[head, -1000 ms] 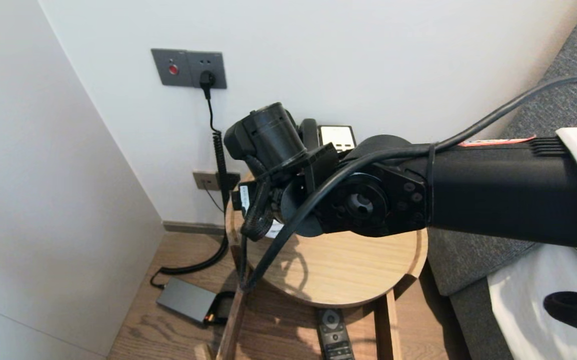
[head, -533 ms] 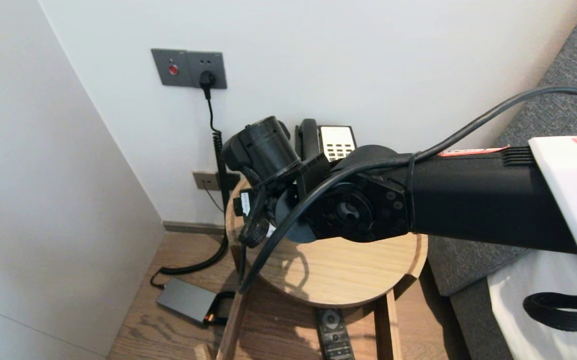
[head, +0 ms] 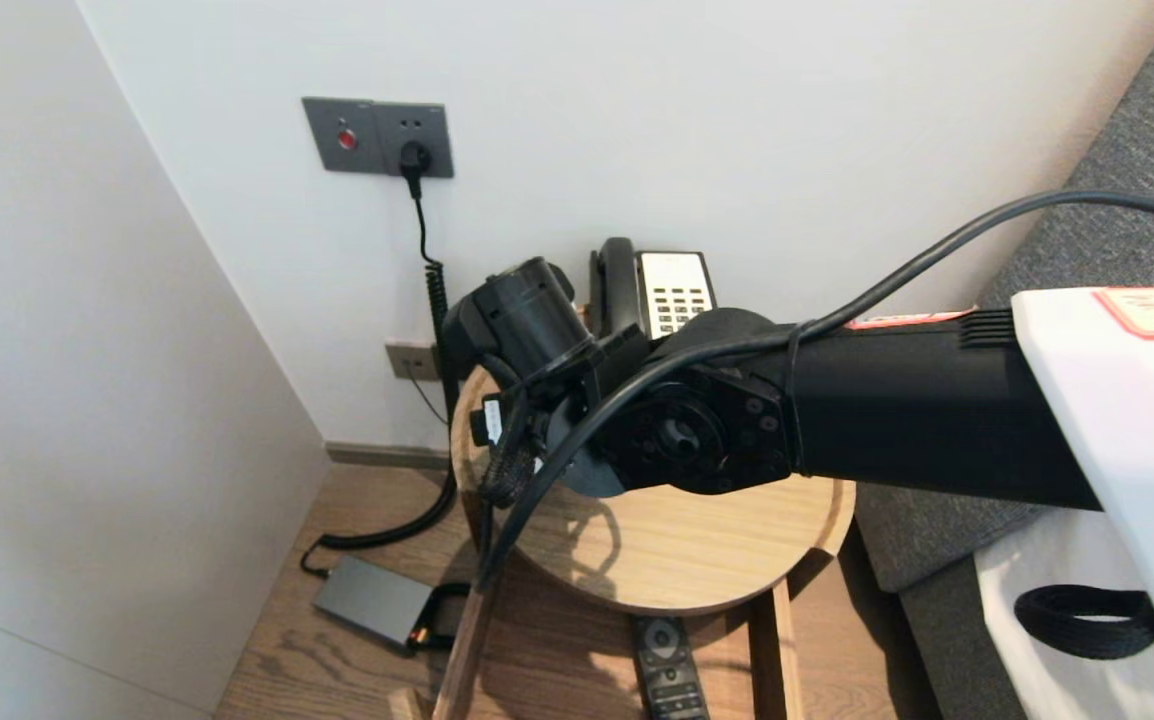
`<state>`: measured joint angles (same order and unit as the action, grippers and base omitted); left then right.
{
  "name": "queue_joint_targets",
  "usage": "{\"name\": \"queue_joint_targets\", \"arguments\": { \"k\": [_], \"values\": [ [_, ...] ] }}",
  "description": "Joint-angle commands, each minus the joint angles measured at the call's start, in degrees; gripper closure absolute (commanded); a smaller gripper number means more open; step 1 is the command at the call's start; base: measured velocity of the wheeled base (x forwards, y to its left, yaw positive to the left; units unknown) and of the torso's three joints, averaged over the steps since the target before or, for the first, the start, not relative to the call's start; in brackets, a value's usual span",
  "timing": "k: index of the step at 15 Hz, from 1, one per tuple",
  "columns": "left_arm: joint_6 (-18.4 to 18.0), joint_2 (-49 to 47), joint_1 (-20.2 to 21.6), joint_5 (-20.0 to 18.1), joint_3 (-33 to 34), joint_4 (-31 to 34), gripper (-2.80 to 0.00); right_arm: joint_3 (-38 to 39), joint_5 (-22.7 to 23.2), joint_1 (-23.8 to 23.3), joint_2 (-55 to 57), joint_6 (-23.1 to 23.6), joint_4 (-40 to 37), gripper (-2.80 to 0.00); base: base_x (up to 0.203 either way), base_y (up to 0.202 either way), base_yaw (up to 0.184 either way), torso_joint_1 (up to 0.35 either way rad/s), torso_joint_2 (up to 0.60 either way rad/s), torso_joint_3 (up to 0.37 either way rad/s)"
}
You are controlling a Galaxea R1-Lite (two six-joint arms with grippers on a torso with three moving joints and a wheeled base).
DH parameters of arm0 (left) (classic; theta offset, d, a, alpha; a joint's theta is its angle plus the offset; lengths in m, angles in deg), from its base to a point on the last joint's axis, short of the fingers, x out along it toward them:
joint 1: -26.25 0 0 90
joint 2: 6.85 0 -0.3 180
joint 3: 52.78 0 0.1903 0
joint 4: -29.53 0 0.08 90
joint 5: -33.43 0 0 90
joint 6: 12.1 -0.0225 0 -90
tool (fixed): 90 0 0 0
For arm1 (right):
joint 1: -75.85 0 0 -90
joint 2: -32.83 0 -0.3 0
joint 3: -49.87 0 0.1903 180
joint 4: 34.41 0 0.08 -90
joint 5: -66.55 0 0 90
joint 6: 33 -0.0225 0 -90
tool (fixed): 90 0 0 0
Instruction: Put the remote controls on the table in the drawer one by one
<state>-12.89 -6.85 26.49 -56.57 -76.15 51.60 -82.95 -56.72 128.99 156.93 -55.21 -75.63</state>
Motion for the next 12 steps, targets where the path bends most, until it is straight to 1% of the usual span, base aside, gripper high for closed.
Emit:
{"name": "queue_joint_targets", "arguments": {
  "k": [1,12],
  "values": [
    [0.0,0.09,0.02,0.09,0.79,-0.03,0.0,0.38,-0.19,-0.14,0.18,-0.11,-0.07,-2.8,0.0,0.0,0.0,0.0,0.0,0.0],
    [0.0,0.0,0.02,0.09,0.79,-0.03,0.0,1.03,-0.01,-0.32,0.85,-1.58,-0.04,-2.8,0.0,0.0,0.0,0.0,0.0,0.0]
  ]
}}
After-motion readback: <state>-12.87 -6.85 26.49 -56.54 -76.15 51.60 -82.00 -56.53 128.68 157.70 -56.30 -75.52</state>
